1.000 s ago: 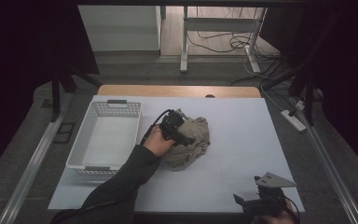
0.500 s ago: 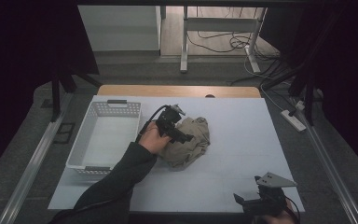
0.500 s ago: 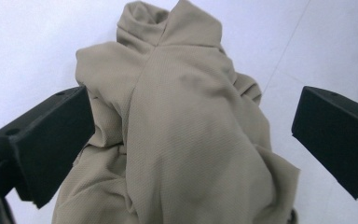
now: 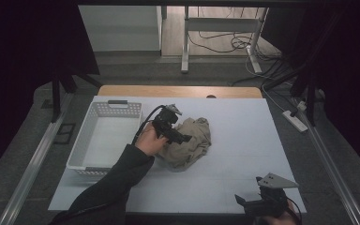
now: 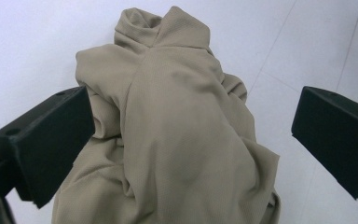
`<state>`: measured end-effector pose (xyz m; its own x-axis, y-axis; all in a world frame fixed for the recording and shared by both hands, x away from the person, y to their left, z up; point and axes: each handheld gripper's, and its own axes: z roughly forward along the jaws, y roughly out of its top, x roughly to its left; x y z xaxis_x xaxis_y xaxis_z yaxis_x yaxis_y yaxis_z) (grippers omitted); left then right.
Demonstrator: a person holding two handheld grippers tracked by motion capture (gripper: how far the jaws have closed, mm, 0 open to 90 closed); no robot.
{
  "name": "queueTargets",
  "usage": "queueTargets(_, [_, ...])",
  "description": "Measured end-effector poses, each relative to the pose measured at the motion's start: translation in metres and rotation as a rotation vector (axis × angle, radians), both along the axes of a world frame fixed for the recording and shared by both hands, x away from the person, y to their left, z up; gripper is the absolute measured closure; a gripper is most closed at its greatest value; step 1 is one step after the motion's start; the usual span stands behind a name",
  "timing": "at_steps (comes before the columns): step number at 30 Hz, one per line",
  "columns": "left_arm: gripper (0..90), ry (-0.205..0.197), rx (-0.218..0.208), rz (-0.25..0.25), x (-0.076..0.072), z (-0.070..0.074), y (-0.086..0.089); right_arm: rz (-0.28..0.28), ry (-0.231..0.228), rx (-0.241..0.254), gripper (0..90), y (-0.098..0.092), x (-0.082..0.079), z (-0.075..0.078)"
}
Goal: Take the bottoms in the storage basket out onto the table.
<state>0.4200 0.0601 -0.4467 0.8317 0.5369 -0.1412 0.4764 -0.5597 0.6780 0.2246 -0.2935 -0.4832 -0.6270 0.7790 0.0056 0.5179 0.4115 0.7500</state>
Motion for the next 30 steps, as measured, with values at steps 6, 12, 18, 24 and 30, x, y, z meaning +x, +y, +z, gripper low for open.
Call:
queueTargets(6, [0.0, 0.012, -0.018, -0.022, -0.003, 0.000, 0.005, 0.001, -0.002, -0.002, 0.0, 0.000, 0.000, 0.000])
queueTargets(12, [0.0, 0.024, -0.036, -0.028, -0.007, -0.002, 0.011, 0.000, -0.003, -0.003, 0.0, 0.000, 0.000, 0.000])
queueTargets(18, [0.0, 0.018, -0.036, -0.036, -0.013, -0.002, 0.014, 0.000, -0.003, -0.004, 0.0, 0.000, 0.000, 0.000])
queueTargets(24, [0.0, 0.017, -0.035, -0.033, -0.019, 0.001, 0.019, 0.000, -0.005, -0.005, 0.0, 0.000, 0.000, 0.000])
queueTargets(30, [0.0, 0.013, -0.044, -0.020, -0.024, 0.000, 0.028, -0.002, -0.004, -0.005, 0.0, 0.001, 0.000, 0.000])
